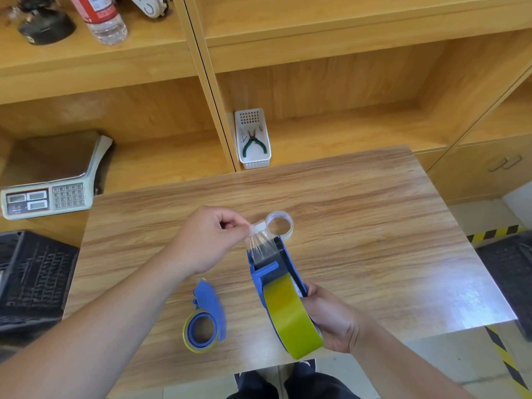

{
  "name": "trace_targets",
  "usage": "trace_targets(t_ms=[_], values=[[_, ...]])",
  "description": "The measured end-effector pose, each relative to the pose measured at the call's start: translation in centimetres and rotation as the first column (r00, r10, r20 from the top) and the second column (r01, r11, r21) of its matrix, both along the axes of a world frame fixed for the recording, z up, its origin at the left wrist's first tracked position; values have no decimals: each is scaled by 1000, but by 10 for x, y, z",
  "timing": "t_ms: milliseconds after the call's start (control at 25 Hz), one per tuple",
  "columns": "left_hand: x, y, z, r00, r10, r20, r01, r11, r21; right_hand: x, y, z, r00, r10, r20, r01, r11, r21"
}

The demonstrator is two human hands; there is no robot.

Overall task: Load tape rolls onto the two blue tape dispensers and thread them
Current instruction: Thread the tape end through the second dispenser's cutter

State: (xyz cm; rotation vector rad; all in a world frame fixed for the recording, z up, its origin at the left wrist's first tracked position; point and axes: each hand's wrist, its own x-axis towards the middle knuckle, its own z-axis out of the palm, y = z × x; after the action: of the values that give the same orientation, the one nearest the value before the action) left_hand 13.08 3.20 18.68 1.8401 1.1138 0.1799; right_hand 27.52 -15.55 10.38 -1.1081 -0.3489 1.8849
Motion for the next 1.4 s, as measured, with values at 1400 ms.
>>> trace_targets(t_ms=[1400], values=[[-70,-103,-163,805,567,-173,-494,481,-724,-40,-13,-124,809,-68,584,288,911,-294]])
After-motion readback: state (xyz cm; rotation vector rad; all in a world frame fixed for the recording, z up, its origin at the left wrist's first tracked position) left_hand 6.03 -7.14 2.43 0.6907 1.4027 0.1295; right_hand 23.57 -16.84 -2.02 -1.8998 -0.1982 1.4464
